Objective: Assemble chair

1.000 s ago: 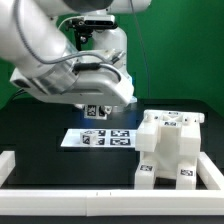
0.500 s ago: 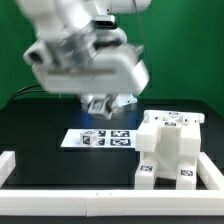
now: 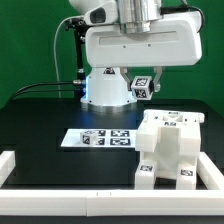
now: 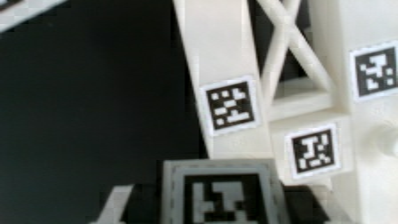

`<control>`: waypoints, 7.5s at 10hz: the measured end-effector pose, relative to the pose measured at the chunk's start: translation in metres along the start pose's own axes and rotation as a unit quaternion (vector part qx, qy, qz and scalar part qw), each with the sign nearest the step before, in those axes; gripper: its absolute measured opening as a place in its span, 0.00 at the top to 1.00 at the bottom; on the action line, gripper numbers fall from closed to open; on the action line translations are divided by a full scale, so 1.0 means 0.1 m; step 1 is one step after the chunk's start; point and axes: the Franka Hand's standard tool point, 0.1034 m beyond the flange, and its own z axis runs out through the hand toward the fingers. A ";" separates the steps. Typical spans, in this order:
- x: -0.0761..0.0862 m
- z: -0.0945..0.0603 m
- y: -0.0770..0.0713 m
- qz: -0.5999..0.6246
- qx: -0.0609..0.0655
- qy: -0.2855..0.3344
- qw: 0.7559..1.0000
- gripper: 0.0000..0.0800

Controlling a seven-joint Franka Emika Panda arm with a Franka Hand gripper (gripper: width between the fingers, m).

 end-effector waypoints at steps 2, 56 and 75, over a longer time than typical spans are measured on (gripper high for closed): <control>-0.06 -0.04 -0.24 0.015 -0.013 0.092 0.996 0.65; -0.09 0.50 -1.02 0.186 0.003 0.042 0.982 1.00; 0.22 0.34 -1.02 -0.266 -0.029 0.026 0.963 0.40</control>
Offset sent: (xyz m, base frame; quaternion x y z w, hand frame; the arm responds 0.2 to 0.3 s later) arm 0.0290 0.0254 0.0140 -0.0958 0.2557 -0.1282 0.9534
